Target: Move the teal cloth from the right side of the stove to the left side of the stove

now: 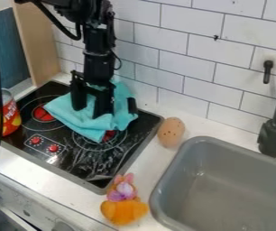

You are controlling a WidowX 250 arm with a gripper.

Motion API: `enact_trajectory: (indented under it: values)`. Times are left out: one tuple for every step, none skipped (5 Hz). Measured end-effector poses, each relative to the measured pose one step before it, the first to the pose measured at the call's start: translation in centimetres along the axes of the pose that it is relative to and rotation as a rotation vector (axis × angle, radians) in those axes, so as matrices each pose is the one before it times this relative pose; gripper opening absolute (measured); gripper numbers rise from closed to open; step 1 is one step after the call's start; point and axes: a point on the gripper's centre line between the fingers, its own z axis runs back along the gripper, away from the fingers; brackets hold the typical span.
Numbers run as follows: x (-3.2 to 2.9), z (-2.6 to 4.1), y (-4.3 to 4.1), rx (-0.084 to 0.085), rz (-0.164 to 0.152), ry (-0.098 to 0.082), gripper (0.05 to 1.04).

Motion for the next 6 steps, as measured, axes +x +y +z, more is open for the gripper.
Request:
enact_trajectory:
  values:
    - [-0.926,0.755,3.91,0.0656,0.085,0.0201,0.999]
    - [-2.192,-0.635,3.364,0.0087,0.1086,0.0564,0.999]
    - [-1.033,-0.461,1.531,-0.0039,0.0619,0.0313,0.999]
    - [0.157,-0.207,0.303,-0.0306,0.0132,-0.0241,0.999]
    - [-0.166,0.631,-1.082,-0.0404,-0.0026,-0.0426,0.999]
    - [-0.265,3.84,-1.435,-0.0358,-0.003,-0.1215,0.999]
